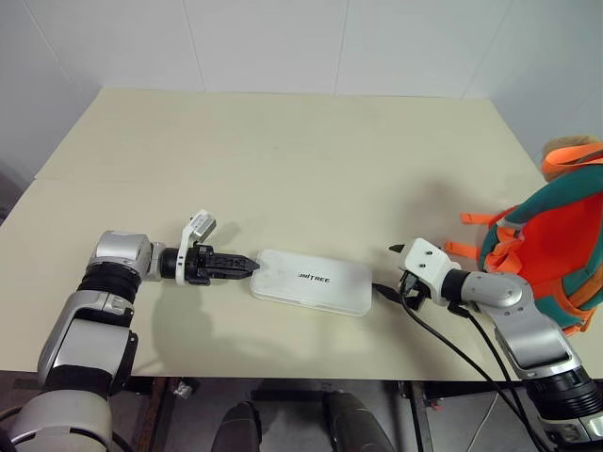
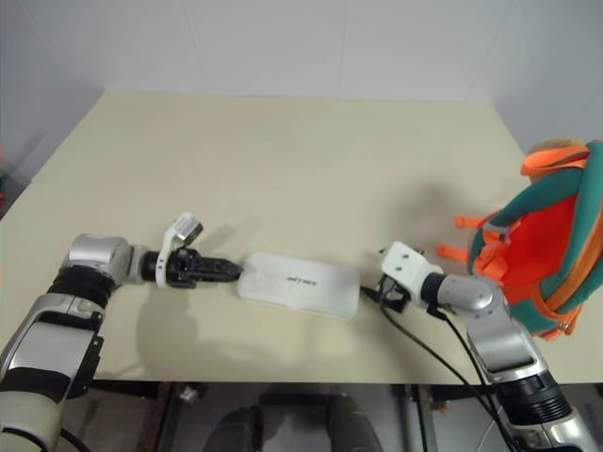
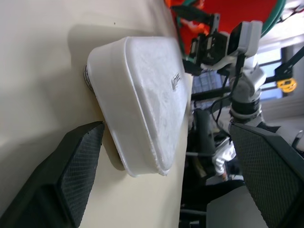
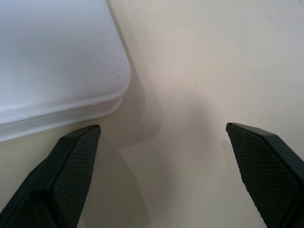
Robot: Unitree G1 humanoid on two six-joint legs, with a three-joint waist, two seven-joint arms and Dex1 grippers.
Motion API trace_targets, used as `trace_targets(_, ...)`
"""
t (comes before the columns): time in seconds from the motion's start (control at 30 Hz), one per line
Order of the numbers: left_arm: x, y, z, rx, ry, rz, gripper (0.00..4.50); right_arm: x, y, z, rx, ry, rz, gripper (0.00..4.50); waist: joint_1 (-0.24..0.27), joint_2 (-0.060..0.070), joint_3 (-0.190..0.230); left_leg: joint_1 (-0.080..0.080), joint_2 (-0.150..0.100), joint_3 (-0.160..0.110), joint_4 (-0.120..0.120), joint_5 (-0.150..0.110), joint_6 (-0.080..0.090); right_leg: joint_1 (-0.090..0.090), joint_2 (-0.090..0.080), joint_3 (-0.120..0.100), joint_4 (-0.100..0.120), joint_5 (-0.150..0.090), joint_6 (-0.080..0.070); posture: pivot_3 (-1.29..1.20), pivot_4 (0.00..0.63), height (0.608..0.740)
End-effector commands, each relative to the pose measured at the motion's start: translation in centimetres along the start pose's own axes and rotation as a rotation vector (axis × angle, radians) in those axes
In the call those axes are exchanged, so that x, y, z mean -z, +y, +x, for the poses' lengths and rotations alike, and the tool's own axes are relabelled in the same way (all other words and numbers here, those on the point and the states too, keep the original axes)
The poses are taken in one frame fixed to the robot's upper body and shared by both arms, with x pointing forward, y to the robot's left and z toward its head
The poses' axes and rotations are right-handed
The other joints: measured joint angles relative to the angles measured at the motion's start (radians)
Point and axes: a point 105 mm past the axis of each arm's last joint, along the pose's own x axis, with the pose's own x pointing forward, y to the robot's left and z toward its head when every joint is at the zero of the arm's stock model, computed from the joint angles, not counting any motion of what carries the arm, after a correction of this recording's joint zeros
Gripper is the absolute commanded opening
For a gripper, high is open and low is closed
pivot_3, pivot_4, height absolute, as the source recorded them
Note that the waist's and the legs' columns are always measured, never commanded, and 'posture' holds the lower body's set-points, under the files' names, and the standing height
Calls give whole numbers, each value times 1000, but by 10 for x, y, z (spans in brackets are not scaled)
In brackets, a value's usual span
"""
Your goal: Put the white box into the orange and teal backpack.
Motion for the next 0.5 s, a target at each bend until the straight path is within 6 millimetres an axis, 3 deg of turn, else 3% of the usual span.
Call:
trace_targets(0.03,12,15,-1,-123,75,-54,4489,-6,3,4,-24,-25,-15,4500,-1,0,0,0,0,0,0,0,0,0,0,0,0,-1,-2,0,150,740)
trace_targets(0.5,1,2,16,-3,6,-50,4489,-16,12,10,-59,-69,-26,4500,2,0,0,4,-1,-1,-1,0,0,10,-1,0,-10,-3,-7,0,150,740)
